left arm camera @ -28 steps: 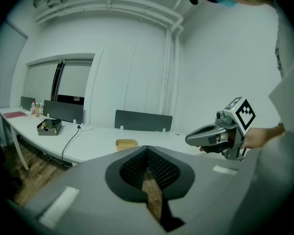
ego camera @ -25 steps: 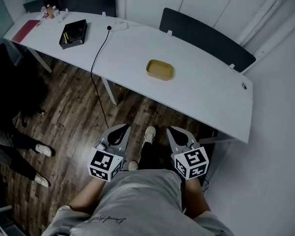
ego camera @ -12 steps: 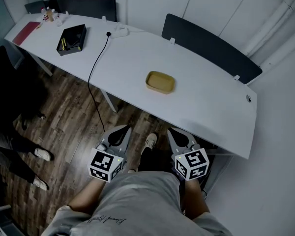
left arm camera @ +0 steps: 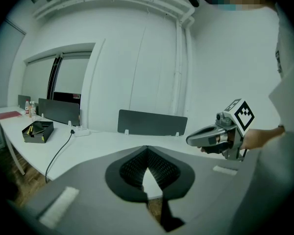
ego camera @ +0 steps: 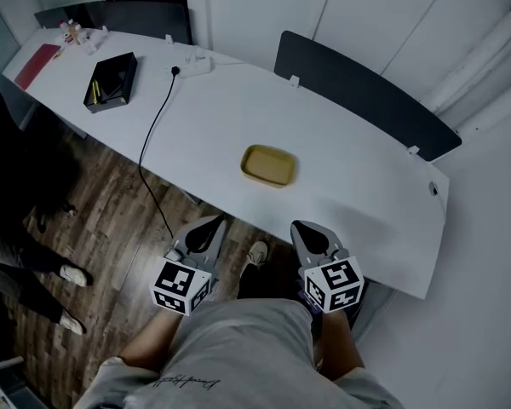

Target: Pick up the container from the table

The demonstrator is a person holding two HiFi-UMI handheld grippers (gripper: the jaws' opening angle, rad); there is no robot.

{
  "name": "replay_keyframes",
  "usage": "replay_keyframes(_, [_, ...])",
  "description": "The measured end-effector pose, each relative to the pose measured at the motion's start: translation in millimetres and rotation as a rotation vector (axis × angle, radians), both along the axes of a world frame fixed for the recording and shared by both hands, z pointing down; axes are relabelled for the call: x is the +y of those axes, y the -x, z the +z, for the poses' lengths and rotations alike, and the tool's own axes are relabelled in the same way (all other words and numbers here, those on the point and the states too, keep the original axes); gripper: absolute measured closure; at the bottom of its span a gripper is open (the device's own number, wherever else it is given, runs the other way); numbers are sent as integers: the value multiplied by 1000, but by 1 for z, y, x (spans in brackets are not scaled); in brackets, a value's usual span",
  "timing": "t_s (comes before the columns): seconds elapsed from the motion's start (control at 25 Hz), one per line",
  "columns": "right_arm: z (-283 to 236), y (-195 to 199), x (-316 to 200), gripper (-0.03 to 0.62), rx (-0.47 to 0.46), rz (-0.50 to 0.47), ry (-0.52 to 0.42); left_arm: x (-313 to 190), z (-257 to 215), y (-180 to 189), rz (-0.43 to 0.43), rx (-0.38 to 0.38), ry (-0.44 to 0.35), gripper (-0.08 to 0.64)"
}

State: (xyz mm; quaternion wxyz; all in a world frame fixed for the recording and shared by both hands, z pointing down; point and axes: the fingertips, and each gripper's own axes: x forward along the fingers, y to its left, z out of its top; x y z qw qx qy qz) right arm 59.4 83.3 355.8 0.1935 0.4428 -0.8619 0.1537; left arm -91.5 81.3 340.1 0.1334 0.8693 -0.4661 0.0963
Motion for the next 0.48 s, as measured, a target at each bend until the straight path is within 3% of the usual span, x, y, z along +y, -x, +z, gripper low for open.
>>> replay_keyframes(0.48, [-1,-39,-97,577,3,-18,32,-99,-17,-38,-26,-4,-19,563])
